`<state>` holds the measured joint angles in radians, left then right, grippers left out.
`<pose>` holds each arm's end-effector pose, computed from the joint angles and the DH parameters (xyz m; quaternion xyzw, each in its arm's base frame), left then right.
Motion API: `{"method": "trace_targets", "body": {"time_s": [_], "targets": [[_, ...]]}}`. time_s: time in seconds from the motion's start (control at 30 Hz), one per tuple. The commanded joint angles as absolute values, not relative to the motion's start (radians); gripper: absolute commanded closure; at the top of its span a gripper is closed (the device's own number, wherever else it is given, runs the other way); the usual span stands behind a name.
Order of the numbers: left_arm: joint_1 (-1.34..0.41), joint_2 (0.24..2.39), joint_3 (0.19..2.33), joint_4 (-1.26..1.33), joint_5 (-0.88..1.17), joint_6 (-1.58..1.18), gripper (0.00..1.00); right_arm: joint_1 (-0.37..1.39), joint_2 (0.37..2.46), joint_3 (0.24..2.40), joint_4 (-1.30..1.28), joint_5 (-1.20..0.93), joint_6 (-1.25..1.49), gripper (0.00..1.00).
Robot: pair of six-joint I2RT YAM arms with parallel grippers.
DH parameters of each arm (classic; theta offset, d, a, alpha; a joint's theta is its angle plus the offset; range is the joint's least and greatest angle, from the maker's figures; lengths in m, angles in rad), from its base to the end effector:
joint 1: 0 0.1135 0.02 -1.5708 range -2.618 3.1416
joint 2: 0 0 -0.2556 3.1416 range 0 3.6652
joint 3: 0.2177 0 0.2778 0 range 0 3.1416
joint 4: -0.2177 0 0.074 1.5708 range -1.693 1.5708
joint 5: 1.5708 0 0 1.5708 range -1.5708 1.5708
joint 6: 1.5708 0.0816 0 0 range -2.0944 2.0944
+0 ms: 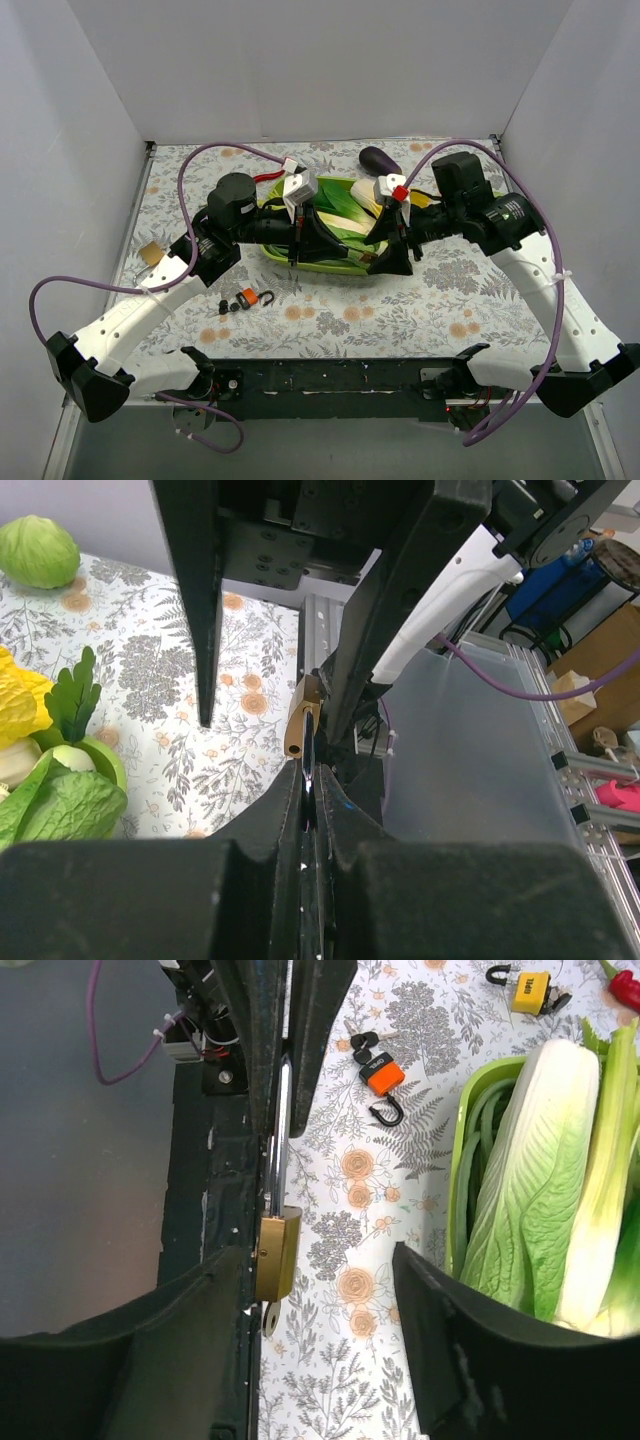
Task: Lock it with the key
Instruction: Lock the lock.
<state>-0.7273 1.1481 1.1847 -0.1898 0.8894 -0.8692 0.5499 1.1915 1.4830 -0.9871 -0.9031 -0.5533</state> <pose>0.1879 -0.2521 0.3974 0.2307 0.7034 -0.6487 0.1763 0.1912 0.1923 0.4066 -0.5846 0.5972 0.3946 0.3820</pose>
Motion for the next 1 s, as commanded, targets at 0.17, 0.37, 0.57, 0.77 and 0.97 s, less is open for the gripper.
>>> {"method": "trace_targets", "body": {"time_s": [0.17, 0.37, 0.57, 0.77, 0.97], "targets": [[-0.719, 1.104, 1.166, -0.097, 0.812, -0.94, 1.0, 0.586, 1.207, 1.54, -0.974, -0.893, -0.537, 0.53], [-0.719, 1.094, 1.137, -0.074, 0.808, -0.959, 1.0, 0.601, 1.239, 1.58, -0.985, -0.894, -0.537, 0.79], [-0.719, 1.085, 1.115, -0.058, 0.81, -0.93, 1.0, 0.621, 1.253, 1.586, -0.992, -0.905, -0.549, 0.99], [-0.719, 1.089, 1.106, -0.055, 0.828, -0.88, 1.0, 0.64, 1.278, 1.6, -1.003, -0.946, -0.537, 0.99], [-0.724, 1.097, 1.071, -0.005, 0.839, -0.977, 1.0, 0.646, 1.275, 1.6, -0.916, -0.904, -0.5, 0.99]]}}
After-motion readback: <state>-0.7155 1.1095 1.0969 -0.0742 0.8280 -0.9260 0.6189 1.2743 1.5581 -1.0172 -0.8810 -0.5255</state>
